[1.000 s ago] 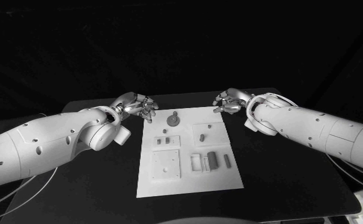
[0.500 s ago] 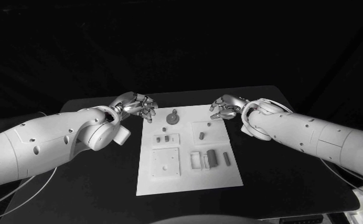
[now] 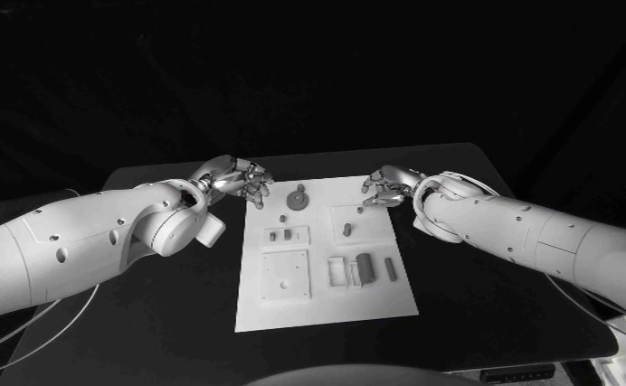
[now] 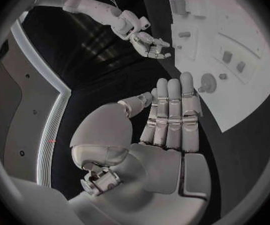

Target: Assemble the parts on the task board

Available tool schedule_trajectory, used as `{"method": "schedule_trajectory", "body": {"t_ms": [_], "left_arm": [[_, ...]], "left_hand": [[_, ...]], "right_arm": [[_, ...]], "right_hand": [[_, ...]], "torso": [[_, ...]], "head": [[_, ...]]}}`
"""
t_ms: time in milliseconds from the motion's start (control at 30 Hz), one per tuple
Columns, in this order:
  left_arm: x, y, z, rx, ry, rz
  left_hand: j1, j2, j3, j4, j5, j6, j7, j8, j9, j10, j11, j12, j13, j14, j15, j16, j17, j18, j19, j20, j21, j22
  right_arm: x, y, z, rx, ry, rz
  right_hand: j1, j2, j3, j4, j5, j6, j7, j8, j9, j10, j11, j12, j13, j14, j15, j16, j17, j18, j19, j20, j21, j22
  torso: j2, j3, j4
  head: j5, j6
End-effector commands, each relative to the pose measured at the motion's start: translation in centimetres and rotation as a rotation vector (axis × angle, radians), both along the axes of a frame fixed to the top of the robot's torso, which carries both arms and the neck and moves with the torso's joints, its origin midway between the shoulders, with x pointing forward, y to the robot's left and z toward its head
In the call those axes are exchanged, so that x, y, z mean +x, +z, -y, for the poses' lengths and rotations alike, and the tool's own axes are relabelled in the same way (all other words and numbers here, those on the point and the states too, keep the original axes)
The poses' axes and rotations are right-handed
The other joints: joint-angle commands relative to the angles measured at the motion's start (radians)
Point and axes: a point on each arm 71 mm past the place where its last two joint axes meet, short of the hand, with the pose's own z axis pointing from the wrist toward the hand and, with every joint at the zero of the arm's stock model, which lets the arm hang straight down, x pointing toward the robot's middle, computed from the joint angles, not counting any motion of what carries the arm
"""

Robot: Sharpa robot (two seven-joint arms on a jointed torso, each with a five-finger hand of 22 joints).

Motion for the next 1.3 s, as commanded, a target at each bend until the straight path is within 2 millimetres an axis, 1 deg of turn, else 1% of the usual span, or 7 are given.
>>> {"method": "schedule_trajectory", "body": {"t_ms": [33,200,333,467,567,833,1300], "left_arm": [[-0.1,0.1,0.4,-0.024,-0.015,-0.009],[-0.1,0.1,0.6,-0.03,-0.018,-0.01],[-0.2,0.1,0.9,-0.035,-0.021,-0.012],[-0.2,0.1,1.0,-0.039,-0.021,-0.012],[-0.2,0.2,1.1,-0.04,-0.021,-0.013],[-0.2,0.2,1.2,-0.042,-0.021,-0.011],[-0.3,0.2,1.4,-0.044,-0.025,-0.012]], "left_hand": [[0.002,-0.01,0.007,-0.003,0.0,-0.008,0.002,-0.008,0.009,-0.013,0.002,0.003,0.003,-0.007,0.001,0.001,-0.003,0.017,-0.009,-0.001,0.001,0.002],[0.001,-0.015,0.004,-0.006,0.0,-0.009,0.003,-0.011,0.01,-0.016,0.003,0.002,0.005,-0.009,0.002,0.0,-0.005,0.017,-0.011,0.0,0.0,0.003],[0.001,-0.018,0.003,-0.009,0.0,-0.011,0.004,-0.014,0.011,-0.018,0.004,0.001,0.007,-0.011,0.003,0.0,-0.006,0.017,-0.013,0.001,-0.001,0.003],[0.001,-0.021,0.002,-0.013,0.0,-0.012,0.005,-0.016,0.012,-0.02,0.005,0.001,0.008,-0.012,0.003,-0.001,-0.008,0.017,-0.014,0.001,-0.002,0.004],[0.001,-0.022,0.001,-0.014,0.0,-0.013,0.005,-0.018,0.012,-0.021,0.005,0.0,0.009,-0.013,0.004,-0.001,-0.009,0.017,-0.015,0.001,-0.002,0.004],[0.001,-0.024,-0.001,-0.017,0.0,-0.015,0.007,-0.021,0.013,-0.023,0.007,-0.001,0.011,-0.014,0.004,-0.001,-0.01,0.017,-0.016,0.002,-0.003,0.004],[0.0,-0.027,-0.003,-0.02,0.0,-0.017,0.008,-0.025,0.014,-0.026,0.007,-0.001,0.013,-0.015,0.005,-0.001,-0.012,0.017,-0.017,0.003,-0.005,0.005]], "right_arm": [[0.0,-0.1,-0.2,-0.013,0.007,0.0],[0.1,-0.2,-0.6,-0.014,0.012,-0.004],[0.2,-0.4,-0.9,-0.019,0.017,-0.007],[-0.1,-1.2,-1.1,-0.022,0.017,-0.021],[-0.3,-1.5,-1.3,-0.021,0.02,-0.027],[-0.3,-1.7,-1.6,-0.026,0.024,-0.037],[-0.5,-2.7,-1.5,-0.043,0.018,-0.041]], "right_hand": [[0.009,0.0,0.001,-0.002,0.006,-0.003,0.005,0.002,-0.002,0.006,0.001,0.006,-0.001,0.005,-0.003,0.005,-0.001,0.014,0.006,-0.003,0.001,0.013],[0.009,0.0,0.001,-0.002,0.007,-0.003,0.005,0.002,-0.002,0.006,0.001,0.006,-0.001,0.006,-0.003,0.005,-0.001,0.014,0.006,-0.004,0.001,0.013],[0.009,0.001,0.001,-0.002,0.007,-0.003,0.005,0.002,-0.002,0.006,0.001,0.006,-0.001,0.006,-0.003,0.005,-0.001,0.014,0.007,-0.004,0.001,0.013],[0.009,0.001,0.001,-0.002,0.007,-0.003,0.005,0.002,-0.002,0.007,0.001,0.006,-0.001,0.006,-0.003,0.005,-0.001,0.014,0.007,-0.004,0.001,0.013],[0.009,0.002,0.001,-0.002,0.008,-0.004,0.005,0.002,-0.002,0.007,0.001,0.006,-0.001,0.006,-0.003,0.005,-0.001,0.014,0.007,-0.004,0.001,0.013],[0.009,0.002,0.001,-0.002,0.008,-0.004,0.005,0.002,-0.002,0.007,0.001,0.006,-0.001,0.006,-0.003,0.005,-0.001,0.014,0.007,-0.004,0.001,0.013],[0.012,0.007,0.002,-0.003,0.01,-0.003,0.005,0.002,-0.001,0.007,0.001,0.007,-0.001,0.007,-0.003,0.005,-0.002,0.014,0.007,-0.004,0.001,0.013]], "torso": [[-0.001,0.0003,0.0],[-0.001,0.0003,-0.0011],[-0.001,-0.0007,0.0012],[0.001,-0.0004,0.0012],[0.001,0.0006,0.0009],[-0.001,0.0003,-0.0015],[0.0,0.0014,-0.0009]], "head": [[0.001,-0.002],[0.004,-0.002],[0.007,-0.003],[0.009,-0.002],[0.021,-0.004],[0.026,-0.012],[0.025,-0.014]]}}
